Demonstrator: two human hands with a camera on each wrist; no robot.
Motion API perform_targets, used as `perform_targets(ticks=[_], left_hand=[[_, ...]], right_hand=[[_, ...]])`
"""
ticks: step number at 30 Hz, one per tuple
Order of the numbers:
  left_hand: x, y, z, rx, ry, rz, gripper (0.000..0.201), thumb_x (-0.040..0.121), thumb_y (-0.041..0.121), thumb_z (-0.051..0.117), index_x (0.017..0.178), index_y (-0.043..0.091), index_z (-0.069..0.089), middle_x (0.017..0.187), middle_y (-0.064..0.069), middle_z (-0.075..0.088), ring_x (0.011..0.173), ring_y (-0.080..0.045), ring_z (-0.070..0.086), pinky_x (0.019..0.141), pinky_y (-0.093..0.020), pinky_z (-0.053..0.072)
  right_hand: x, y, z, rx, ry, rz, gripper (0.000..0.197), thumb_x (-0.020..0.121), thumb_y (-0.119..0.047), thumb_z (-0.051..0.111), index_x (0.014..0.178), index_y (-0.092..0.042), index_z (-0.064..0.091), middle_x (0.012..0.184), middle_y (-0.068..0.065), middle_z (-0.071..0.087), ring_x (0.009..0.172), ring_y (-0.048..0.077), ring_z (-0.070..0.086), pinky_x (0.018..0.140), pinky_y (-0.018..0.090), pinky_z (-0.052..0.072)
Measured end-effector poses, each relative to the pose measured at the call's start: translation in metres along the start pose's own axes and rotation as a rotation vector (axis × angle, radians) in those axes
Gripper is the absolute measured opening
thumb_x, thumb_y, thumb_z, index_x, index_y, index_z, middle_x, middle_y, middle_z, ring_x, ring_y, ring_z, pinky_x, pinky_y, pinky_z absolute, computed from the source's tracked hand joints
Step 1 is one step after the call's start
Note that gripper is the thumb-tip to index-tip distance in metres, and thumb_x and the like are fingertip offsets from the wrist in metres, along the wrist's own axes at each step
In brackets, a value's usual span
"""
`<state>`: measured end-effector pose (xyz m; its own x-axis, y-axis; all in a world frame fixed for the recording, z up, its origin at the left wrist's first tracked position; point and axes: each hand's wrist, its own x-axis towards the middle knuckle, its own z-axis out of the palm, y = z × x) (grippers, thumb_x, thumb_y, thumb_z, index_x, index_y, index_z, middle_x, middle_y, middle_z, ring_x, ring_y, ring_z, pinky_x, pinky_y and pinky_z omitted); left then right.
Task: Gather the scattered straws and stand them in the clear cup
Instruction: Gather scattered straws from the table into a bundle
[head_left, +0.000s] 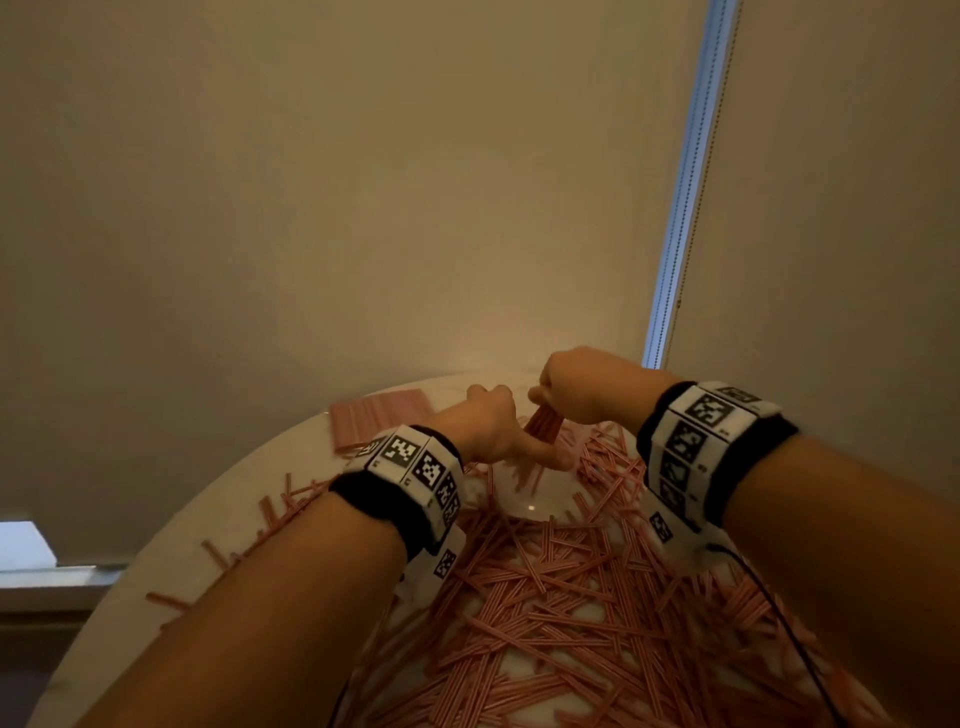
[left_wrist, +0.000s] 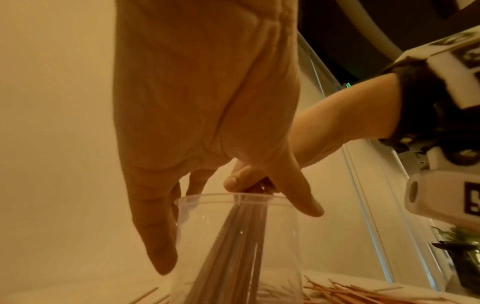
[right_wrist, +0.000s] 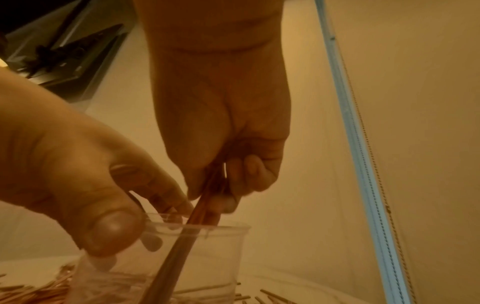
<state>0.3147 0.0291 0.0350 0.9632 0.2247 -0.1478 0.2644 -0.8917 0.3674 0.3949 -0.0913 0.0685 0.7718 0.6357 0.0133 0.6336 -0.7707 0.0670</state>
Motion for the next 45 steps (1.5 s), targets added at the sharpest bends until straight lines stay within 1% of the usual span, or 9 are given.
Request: perform_targets(ticks=[5,10,16,20,23,26,33,37,45], left_hand=[[-0.031,-0.011,-0.004,-0.029,-0.035,-0.008,0.139,0.068,0.079,0.073,0.161,0.001,0.005,0.159,-0.019,0.038,0.140,-0.033,0.044,0.107,-0.039,0.044],[-0.089,-0.039,-0.003,0.112,-0.038,-0.019,0.081,0.073,0.070,0.077,0.126,0.009,0.063,0.117,-0.004,0.068,0.105,-0.022,0.063,0.090,-0.037,0.052],[-0.135,-0.052,0.022,0.264,-0.220,-0.040,0.062,0.075,0.073,0.072,0.080,0.012,0.068,0.073,0.003,0.068,0.067,-0.017,0.063,0.066,-0.031,0.054],[-0.167,-0.047,0.053,0.398,-0.246,-0.005,0.069,0.072,0.079,0.071,0.065,0.011,0.058,0.060,0.004,0.057,0.055,-0.014,0.050,0.054,-0.029,0.043],[-0.174,-0.038,0.064,0.412,-0.194,0.046,0.060,0.074,0.069,0.078,0.067,0.015,0.052,0.067,0.002,0.056,0.059,-0.014,0.051,0.051,-0.029,0.038],[-0.175,-0.033,0.061,0.424,-0.180,0.066,0.053,0.078,0.058,0.081,0.067,0.017,0.050,0.068,0.002,0.056,0.060,-0.014,0.051,0.050,-0.027,0.040],[-0.177,-0.030,0.054,0.422,-0.232,0.120,0.035,0.088,0.035,0.079,0.105,0.006,0.070,0.075,0.002,0.059,0.082,-0.026,0.066,0.072,-0.032,0.054],[-0.179,-0.033,0.049,0.485,-0.248,0.104,0.031,0.092,0.028,0.076,0.110,0.004,0.071,0.099,-0.009,0.072,0.094,-0.028,0.068,0.074,-0.033,0.054],[-0.173,-0.052,0.032,0.431,-0.271,0.000,0.019,0.099,0.016,0.057,0.109,0.010,0.073,0.094,-0.004,0.070,0.079,-0.018,0.061,0.067,-0.029,0.050]], right_hand=[[-0.027,-0.010,-0.012,-0.090,0.087,0.009,0.047,0.098,-0.058,0.044,0.099,-0.016,0.066,0.089,0.004,0.063,0.083,0.025,0.061,0.077,0.039,0.054],[-0.079,-0.017,-0.030,-0.067,0.196,-0.028,0.043,0.097,-0.055,0.050,0.094,-0.015,0.067,0.079,0.001,0.058,0.079,0.025,0.061,0.076,0.039,0.055],[-0.126,-0.035,0.005,0.044,-0.154,-0.091,0.047,0.090,-0.060,0.058,0.081,-0.014,0.065,0.078,-0.001,0.066,0.078,0.019,0.064,0.084,0.036,0.054],[-0.167,-0.042,0.034,-0.230,-0.445,0.005,0.073,0.070,-0.085,0.055,0.079,-0.014,0.061,0.086,-0.002,0.064,0.074,0.018,0.058,0.079,0.035,0.053],[-0.182,-0.039,0.051,-0.279,-0.489,0.045,0.080,0.057,-0.092,0.057,0.082,-0.017,0.062,0.087,-0.003,0.064,0.074,0.017,0.057,0.073,0.035,0.050],[-0.186,-0.040,0.058,-0.113,-0.485,0.034,0.074,0.069,-0.076,0.068,0.108,-0.013,0.069,0.101,0.000,0.070,0.092,0.021,0.065,0.083,0.036,0.055],[-0.188,-0.043,0.064,-0.057,-0.390,-0.086,0.046,0.085,-0.057,0.068,0.066,-0.017,0.057,0.067,-0.004,0.057,0.060,0.012,0.053,0.059,0.027,0.046],[-0.190,-0.046,0.062,-0.052,-0.422,-0.085,0.047,0.084,-0.054,0.070,0.067,-0.014,0.055,0.068,-0.003,0.055,0.063,0.015,0.052,0.061,0.028,0.047],[-0.187,-0.049,0.063,-0.091,-0.335,-0.074,0.023,0.092,-0.014,0.059,0.070,-0.013,0.051,0.072,-0.001,0.051,0.063,0.015,0.048,0.056,0.024,0.042]])
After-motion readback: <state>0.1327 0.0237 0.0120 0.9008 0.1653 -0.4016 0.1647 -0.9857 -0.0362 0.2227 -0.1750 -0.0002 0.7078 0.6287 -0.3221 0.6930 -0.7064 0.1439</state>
